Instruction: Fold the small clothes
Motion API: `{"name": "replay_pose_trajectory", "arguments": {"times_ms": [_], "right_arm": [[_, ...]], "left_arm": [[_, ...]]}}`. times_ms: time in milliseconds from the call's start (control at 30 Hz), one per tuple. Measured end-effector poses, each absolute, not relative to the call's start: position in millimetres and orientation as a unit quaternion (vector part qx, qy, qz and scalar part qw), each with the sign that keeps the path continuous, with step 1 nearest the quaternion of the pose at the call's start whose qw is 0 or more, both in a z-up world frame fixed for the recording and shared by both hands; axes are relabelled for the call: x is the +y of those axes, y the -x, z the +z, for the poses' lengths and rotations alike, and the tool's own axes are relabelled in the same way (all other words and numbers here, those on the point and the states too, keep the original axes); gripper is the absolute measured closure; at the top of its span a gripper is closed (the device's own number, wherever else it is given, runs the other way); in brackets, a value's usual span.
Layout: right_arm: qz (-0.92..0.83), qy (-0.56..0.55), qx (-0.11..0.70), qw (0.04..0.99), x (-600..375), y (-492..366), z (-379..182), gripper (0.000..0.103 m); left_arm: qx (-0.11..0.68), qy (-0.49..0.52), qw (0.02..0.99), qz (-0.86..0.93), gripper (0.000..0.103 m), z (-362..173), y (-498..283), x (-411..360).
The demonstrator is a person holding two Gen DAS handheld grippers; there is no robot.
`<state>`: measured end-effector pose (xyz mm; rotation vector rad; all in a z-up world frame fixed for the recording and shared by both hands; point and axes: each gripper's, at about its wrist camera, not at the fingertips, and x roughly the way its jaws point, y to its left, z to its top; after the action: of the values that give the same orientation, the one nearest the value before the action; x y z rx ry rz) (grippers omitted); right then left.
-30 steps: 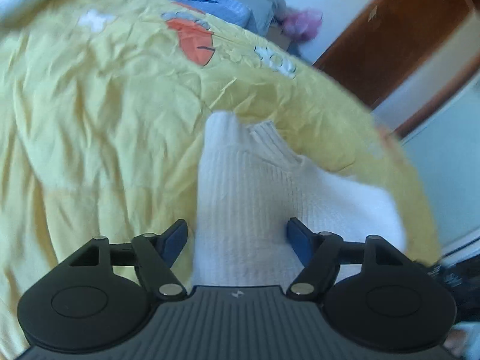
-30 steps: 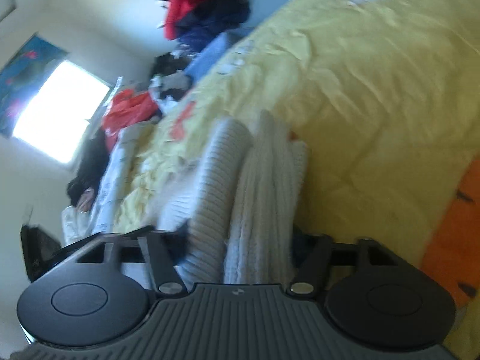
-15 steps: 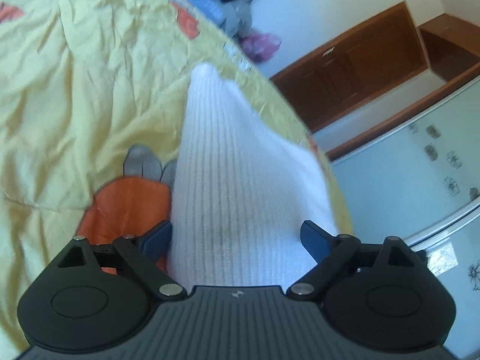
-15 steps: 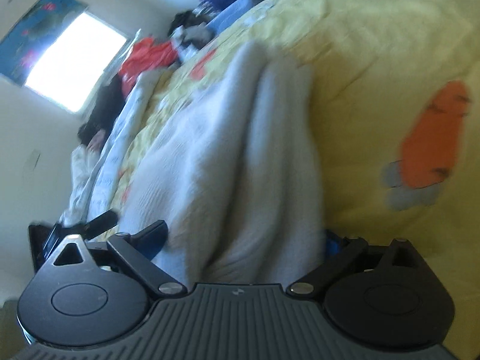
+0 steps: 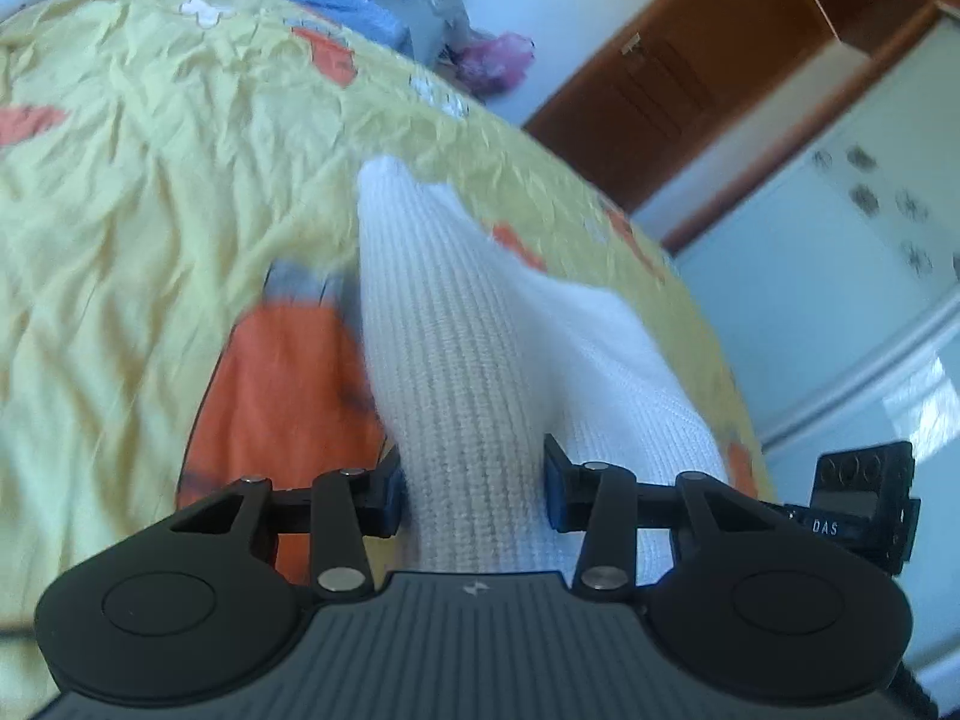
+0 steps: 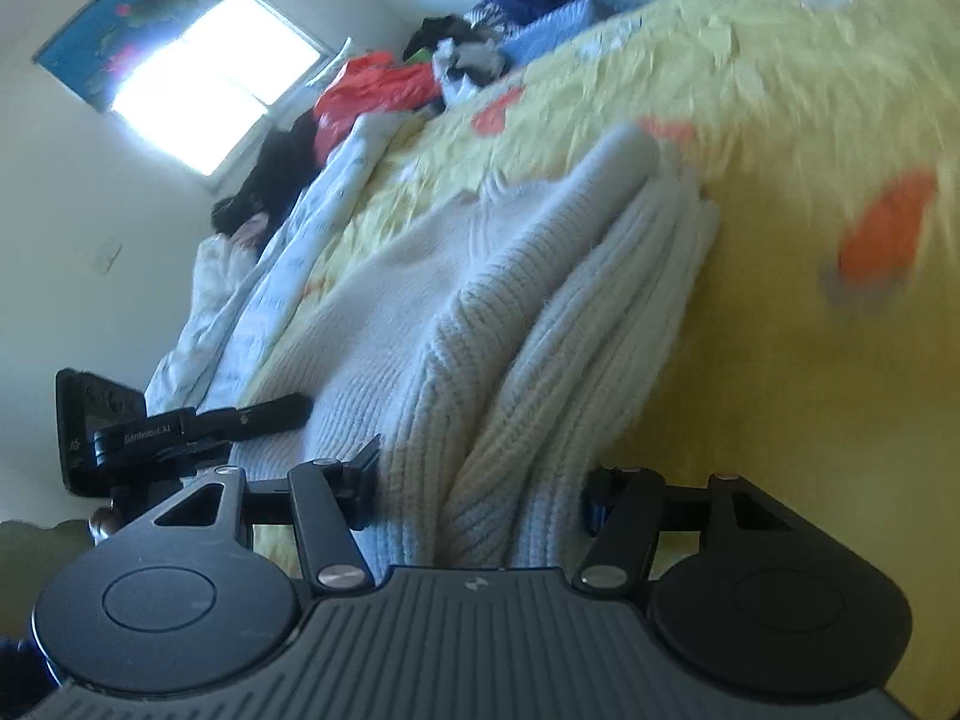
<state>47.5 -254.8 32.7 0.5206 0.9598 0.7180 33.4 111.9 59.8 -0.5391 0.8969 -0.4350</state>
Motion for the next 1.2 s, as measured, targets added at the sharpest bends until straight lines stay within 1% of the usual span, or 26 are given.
{"name": "replay_pose_trajectory", "arguments": {"times_ms": [67,100,133,167,200,233,300,400,467,500,567,633,700,733,767,800,833,867,967,1033,1067,1100,1133,1200], "right_arm": [[0.327,-0.260,0.454,0.787,-259,-32,15,0.043],[0.322,-0.266,0.451,0.788,-260,-27,7,0.044],[0.320,-0.283,0.442,0.789,-264,-25,0,0.042],[0.317,-0.305,0.436,0.785,-267,-25,-4,0.036],[0.309,-0.328,0.438,0.778,-270,-25,-7,0.027],[0.299,-0.346,0.442,0.772,-273,-28,-7,0.026],[0.286,-0.349,0.440,0.777,-280,-30,3,0.026],[0.248,-0.335,0.383,0.825,-296,-27,37,0.027],[0.238,-0.310,0.349,0.852,-294,-32,59,0.027],[0.240,-0.295,0.344,0.859,-291,-37,65,0.027],[0.247,-0.267,0.352,0.863,-275,-53,71,0.028],[0.243,-0.241,0.384,0.857,-257,-80,65,0.030],[0.232,-0.232,0.408,0.852,-246,-100,56,0.038],[0.233,-0.233,0.415,0.848,-241,-106,53,0.039],[0.235,-0.233,0.421,0.845,-239,-109,48,0.051],[0.235,-0.227,0.425,0.844,-237,-110,45,0.073],[0.238,-0.215,0.421,0.848,-237,-107,44,0.076],[0.247,-0.210,0.414,0.850,-238,-102,45,0.086],[0.250,-0.196,0.407,0.856,-249,-86,49,0.088],[0.240,-0.178,0.411,0.861,-248,-84,35,0.091],[0.237,-0.173,0.404,0.866,-249,-84,31,0.090],[0.233,-0.180,0.402,0.867,-250,-85,30,0.084],[0.224,-0.191,0.406,0.865,-251,-88,31,0.083],[0.219,-0.197,0.409,0.864,-252,-88,37,0.077]], "left_arm": [[0.428,0.239,0.849,-0.200,0.059,43,-25,109],[0.419,0.243,0.852,-0.199,0.055,37,-21,110],[0.409,0.246,0.856,-0.198,0.047,34,-17,112],[0.403,0.243,0.862,-0.189,0.042,32,-16,112],[0.403,0.237,0.867,-0.171,0.027,33,-15,111],[0.403,0.225,0.874,-0.151,0.018,37,-12,110],[0.380,0.187,0.897,-0.124,0.018,55,0,109],[0.298,0.076,0.949,-0.064,0.017,88,23,96],[0.257,0.006,0.965,-0.045,0.012,99,27,77],[0.243,-0.026,0.969,-0.046,0.011,99,25,64],[0.240,-0.067,0.967,-0.049,0.011,94,18,39],[0.239,-0.098,0.963,-0.073,0.011,86,8,14],[0.240,-0.127,0.958,-0.097,0.011,77,4,-9],[0.244,-0.133,0.955,-0.106,0.011,73,5,-15],[0.251,-0.136,0.951,-0.117,0.011,68,3,-21],[0.263,-0.130,0.947,-0.129,0.011,62,3,-25],[0.273,-0.123,0.944,-0.140,0.012,59,5,-27],[0.273,-0.127,0.942,-0.147,0.012,57,11,-29],[0.278,-0.140,0.933,-0.179,0.013,54,20,-35],[0.277,-0.145,0.932,-0.184,0.013,48,18,-38],[0.274,-0.143,0.933,-0.184,0.013,46,16,-38],[0.276,-0.137,0.934,-0.181,0.013,45,13,-38],[0.280,-0.131,0.934,-0.179,0.013,48,14,-39],[0.289,-0.121,0.933,-0.175,0.013,55,14,-38]]}}
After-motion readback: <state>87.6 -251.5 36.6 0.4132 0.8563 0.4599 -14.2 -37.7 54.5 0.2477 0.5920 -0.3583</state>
